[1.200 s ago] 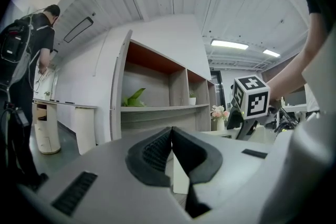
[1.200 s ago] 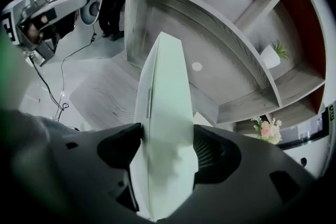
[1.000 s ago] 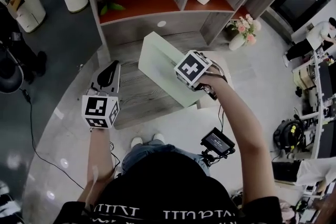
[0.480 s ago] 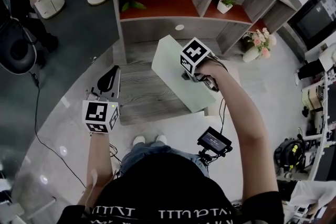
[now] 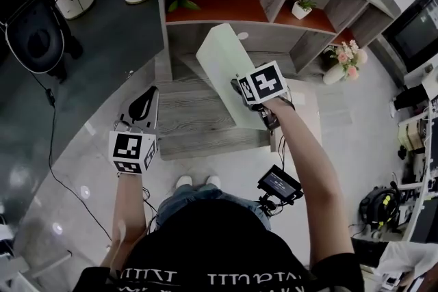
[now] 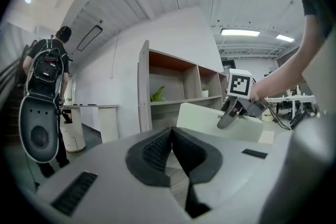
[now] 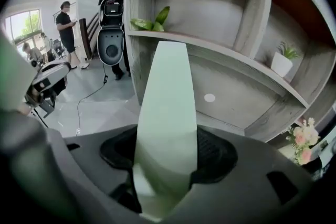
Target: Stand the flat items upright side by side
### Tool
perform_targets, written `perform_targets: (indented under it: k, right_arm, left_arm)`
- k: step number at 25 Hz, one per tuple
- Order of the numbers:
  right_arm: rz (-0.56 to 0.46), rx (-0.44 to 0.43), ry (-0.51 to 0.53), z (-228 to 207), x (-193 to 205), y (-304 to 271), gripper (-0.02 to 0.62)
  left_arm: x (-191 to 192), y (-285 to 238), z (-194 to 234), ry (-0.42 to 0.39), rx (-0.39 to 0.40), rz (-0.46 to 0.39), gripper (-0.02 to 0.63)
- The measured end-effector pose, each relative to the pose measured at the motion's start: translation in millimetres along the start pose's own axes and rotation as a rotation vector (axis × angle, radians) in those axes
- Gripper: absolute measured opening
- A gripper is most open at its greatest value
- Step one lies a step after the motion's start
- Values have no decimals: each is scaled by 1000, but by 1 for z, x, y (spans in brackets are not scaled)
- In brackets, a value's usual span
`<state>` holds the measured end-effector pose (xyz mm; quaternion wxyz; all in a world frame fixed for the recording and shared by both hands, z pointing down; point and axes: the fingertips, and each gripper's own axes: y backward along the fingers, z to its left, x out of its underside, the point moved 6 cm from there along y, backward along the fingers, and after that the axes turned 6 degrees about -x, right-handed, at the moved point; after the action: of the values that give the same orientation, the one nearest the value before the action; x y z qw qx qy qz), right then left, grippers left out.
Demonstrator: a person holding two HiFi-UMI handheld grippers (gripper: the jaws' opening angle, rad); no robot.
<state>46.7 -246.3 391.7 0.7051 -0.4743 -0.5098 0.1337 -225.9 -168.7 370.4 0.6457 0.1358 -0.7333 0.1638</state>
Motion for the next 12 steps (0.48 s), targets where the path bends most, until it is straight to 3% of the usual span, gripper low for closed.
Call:
perform_targets:
  k: [12]
  right_arm:
    - [-470,125,-1,31,36,30,287]
  left_arm:
    - [4,0,-12,-33,39,22,14]
